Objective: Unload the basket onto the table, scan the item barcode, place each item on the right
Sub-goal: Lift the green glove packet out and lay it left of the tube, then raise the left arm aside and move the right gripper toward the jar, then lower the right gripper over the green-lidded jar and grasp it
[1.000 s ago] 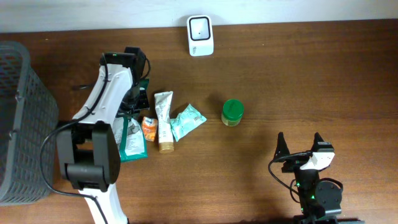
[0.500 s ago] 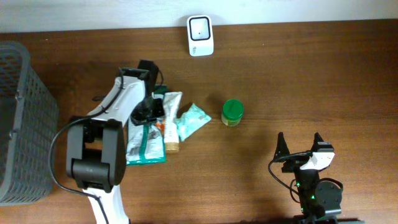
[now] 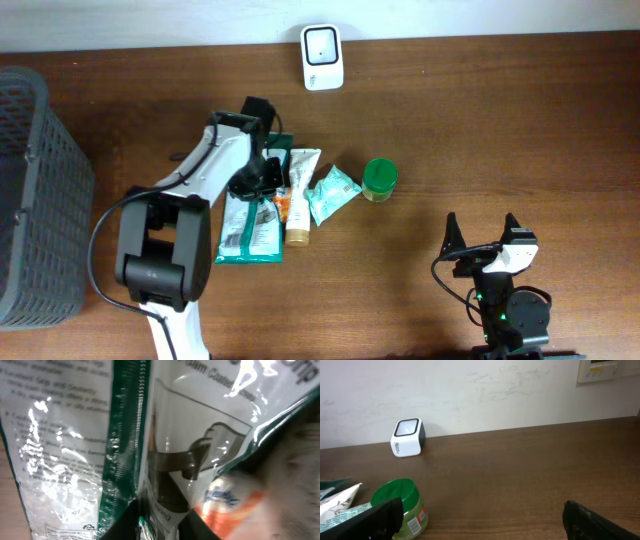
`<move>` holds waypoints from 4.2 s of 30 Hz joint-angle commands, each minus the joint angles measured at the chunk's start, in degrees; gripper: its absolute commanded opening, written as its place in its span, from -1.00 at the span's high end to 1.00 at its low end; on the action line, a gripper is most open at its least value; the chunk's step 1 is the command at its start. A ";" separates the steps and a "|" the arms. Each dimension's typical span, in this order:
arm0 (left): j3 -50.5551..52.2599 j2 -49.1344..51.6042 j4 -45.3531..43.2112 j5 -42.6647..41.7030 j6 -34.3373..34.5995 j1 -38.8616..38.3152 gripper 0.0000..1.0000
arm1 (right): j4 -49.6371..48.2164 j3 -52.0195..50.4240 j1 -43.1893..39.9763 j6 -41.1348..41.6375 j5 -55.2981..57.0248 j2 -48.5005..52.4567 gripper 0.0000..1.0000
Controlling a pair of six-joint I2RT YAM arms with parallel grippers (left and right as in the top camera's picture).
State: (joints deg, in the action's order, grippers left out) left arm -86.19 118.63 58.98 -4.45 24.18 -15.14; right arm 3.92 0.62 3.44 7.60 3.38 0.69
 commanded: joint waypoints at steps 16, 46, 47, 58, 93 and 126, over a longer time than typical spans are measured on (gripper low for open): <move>-35.87 0.81 15.02 -2.93 -16.46 4.07 -0.88 | 0.42 -0.31 0.31 0.35 0.09 -0.33 -0.97; -66.55 -3.87 14.45 -10.16 -27.52 10.91 -0.98 | 0.24 -0.31 0.31 0.35 -0.74 -0.33 -0.97; -66.55 -3.91 14.60 -10.60 -27.54 11.72 -0.99 | 0.17 -0.31 0.31 0.35 -1.55 -0.33 -0.97; -66.53 -3.89 16.37 -10.82 -27.50 17.99 -0.99 | 2.73 5.09 0.28 0.33 -9.07 0.44 -0.97; -66.53 -3.89 17.05 -10.82 -27.50 17.92 -0.99 | 45.44 79.97 6.49 -5.70 -20.46 88.59 -0.97; -66.53 -3.89 17.05 -10.80 -27.50 17.92 -0.99 | 53.57 87.95 15.74 -8.72 -12.11 114.25 -0.76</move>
State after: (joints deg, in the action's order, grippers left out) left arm -151.76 116.14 76.12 -14.61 -2.42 2.81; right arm 57.95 89.71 18.17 -0.69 -8.23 114.17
